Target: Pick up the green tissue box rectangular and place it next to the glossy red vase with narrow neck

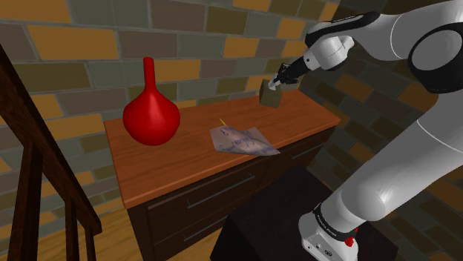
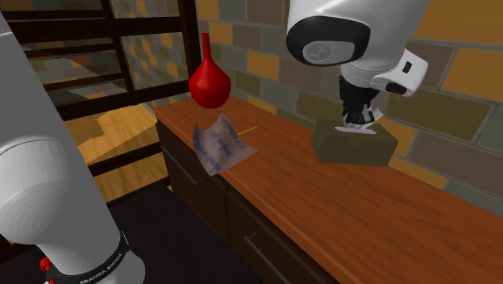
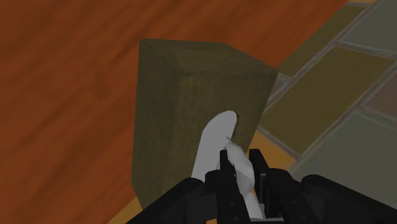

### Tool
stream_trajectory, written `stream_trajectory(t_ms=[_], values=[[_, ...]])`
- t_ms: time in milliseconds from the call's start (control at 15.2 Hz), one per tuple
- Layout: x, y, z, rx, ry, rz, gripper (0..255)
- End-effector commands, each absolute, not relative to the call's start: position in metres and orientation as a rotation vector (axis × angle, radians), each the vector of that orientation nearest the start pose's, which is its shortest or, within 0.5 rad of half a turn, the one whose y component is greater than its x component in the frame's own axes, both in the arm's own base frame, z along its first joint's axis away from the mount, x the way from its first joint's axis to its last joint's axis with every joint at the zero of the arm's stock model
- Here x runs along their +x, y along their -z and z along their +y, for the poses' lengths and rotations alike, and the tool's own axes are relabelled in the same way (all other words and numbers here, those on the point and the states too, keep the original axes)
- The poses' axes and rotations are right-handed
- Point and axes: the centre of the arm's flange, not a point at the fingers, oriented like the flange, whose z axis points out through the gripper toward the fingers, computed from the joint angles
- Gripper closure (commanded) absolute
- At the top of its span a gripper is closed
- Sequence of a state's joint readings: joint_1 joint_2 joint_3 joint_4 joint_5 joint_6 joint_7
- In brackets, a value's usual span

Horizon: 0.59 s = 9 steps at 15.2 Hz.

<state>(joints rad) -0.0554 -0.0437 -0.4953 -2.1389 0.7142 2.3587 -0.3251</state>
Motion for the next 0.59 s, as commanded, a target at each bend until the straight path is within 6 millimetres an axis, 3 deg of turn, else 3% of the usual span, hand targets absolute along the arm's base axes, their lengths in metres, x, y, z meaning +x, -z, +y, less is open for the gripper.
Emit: stream_trajectory(t_ms=[0,528], values=[[0.48,-0.464,-0.285,-2.493,0.639,0.882,255],[0.48,-0.506,-0.285,-2.493,0.639,0.882,255]])
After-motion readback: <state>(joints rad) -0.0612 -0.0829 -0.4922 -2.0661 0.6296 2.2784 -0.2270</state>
